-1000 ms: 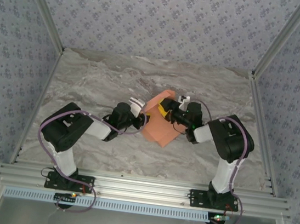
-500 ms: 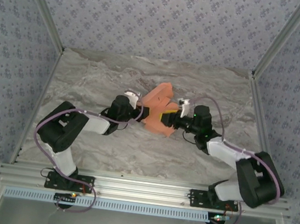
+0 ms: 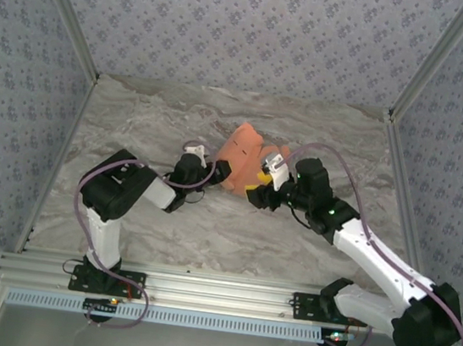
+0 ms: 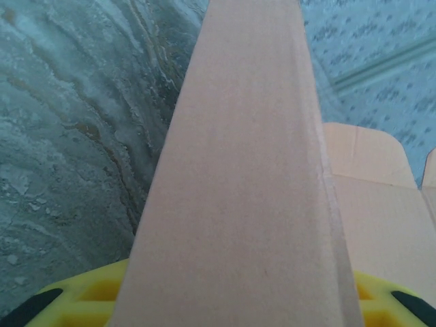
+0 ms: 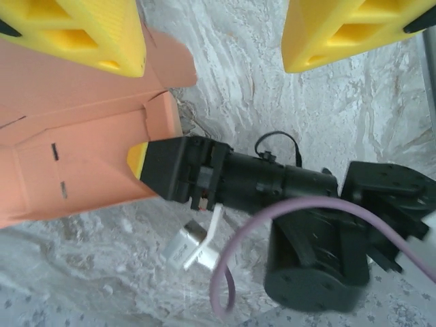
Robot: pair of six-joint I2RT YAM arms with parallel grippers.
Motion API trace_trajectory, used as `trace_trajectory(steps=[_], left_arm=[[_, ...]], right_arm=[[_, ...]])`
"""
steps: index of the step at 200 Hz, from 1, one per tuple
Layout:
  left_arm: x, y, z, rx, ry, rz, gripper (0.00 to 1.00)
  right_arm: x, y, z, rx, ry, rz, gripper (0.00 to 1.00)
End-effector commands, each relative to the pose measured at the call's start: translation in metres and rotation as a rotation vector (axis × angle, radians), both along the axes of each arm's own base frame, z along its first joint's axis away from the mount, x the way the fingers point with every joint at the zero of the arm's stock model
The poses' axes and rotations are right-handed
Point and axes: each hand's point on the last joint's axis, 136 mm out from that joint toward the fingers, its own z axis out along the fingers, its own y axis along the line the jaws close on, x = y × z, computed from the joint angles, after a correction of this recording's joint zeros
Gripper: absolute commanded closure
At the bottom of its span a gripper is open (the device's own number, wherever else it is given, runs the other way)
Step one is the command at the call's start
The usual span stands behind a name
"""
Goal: Fold the paper box
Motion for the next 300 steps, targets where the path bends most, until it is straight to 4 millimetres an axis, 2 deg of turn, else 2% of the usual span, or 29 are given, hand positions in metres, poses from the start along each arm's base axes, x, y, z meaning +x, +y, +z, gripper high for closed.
trace_trajectory(steps=[1, 9, 15, 23, 31, 40, 62, 75, 101, 110, 112, 115, 141, 154, 162, 174, 197, 213, 232, 251, 267, 273, 278, 300], left_arm=[[0.004, 0.007, -0.010, -0.130, 0.086, 0.110, 0.63], [0.003, 0.006, -0.011, -0.140, 0.091, 0.123, 0.63], [0.003, 0.005, -0.011, -0.141, 0.092, 0.130, 0.63], [0.002, 0.004, -0.011, -0.138, 0.094, 0.136, 0.63], [0.002, 0.003, -0.011, -0.133, 0.094, 0.143, 0.63], [0.001, 0.002, -0.012, -0.132, 0.096, 0.150, 0.63], [-0.001, -0.003, -0.014, -0.134, 0.105, 0.150, 0.63], [-0.003, -0.004, -0.018, -0.131, 0.114, 0.152, 0.63], [-0.003, -0.002, -0.022, -0.124, 0.120, 0.168, 0.63], [-0.003, -0.002, -0.023, -0.125, 0.124, 0.171, 0.63], [-0.003, -0.002, -0.023, -0.124, 0.124, 0.171, 0.63], [-0.003, -0.002, -0.023, -0.125, 0.126, 0.170, 0.63], [-0.003, -0.006, -0.023, -0.127, 0.126, 0.167, 0.63], [-0.004, -0.007, -0.025, -0.123, 0.132, 0.168, 0.63], [-0.004, -0.006, -0.025, -0.122, 0.132, 0.171, 0.64], [-0.004, -0.006, -0.026, -0.129, 0.132, 0.176, 0.64], [-0.003, -0.009, -0.019, -0.142, 0.107, 0.163, 0.65], [-0.003, -0.014, -0.009, -0.125, 0.071, 0.122, 0.65], [-0.004, -0.026, 0.000, -0.062, 0.031, 0.039, 0.65], [-0.006, -0.029, 0.007, 0.034, -0.040, -0.021, 0.65], [-0.007, -0.025, 0.014, 0.132, -0.110, -0.050, 0.65], [-0.008, -0.024, 0.018, 0.169, -0.140, -0.065, 0.65], [-0.009, -0.023, 0.021, 0.198, -0.165, -0.079, 0.65], [-0.013, -0.022, 0.039, 0.306, -0.250, -0.139, 0.65]], right_arm=[[0.031, -0.059, -0.001, -0.088, 0.107, -0.414, 0.35], [0.042, -0.089, -0.005, -0.019, 0.240, -0.676, 0.30], [0.041, -0.110, -0.015, 0.014, 0.370, -0.838, 0.30], [0.037, -0.128, -0.029, 0.089, 0.558, -1.000, 0.30], [0.038, -0.122, -0.038, 0.166, 0.704, -0.993, 0.31], [0.041, -0.105, -0.045, 0.247, 0.826, -0.908, 0.32], [0.059, -0.075, -0.039, 0.395, 0.921, -0.805, 0.34], [0.067, -0.069, -0.033, 0.399, 0.938, -0.795, 0.34], [0.080, -0.062, -0.019, 0.371, 0.942, -0.784, 0.33], [0.081, -0.065, -0.025, 0.351, 0.949, -0.811, 0.33], [0.086, -0.065, -0.017, 0.363, 0.932, -0.808, 0.33], [0.087, -0.065, -0.015, 0.363, 0.928, -0.811, 0.33], [0.098, -0.066, -0.035, 0.305, 0.951, -0.850, 0.34], [0.095, -0.066, -0.051, 0.245, 0.996, -0.859, 0.38], [0.095, -0.063, -0.056, 0.225, 1.008, -0.849, 0.42], [0.092, -0.055, -0.059, 0.179, 0.986, -0.802, 0.42], [0.087, -0.049, -0.042, 0.115, 0.822, -0.688, 0.41], [0.087, -0.066, -0.031, 0.081, 0.714, -0.708, 0.39], [0.088, -0.086, -0.025, 0.107, 0.736, -0.751, 0.38], [0.087, -0.088, -0.021, 0.165, 0.784, -0.721, 0.37], [0.086, -0.088, -0.011, 0.205, 0.732, -0.686, 0.37], [0.091, -0.088, 0.003, 0.233, 0.669, -0.663, 0.37], [0.087, -0.089, -0.002, 0.230, 0.649, -0.652, 0.37], [0.081, -0.081, 0.030, 0.261, 0.386, -0.494, 0.38]])
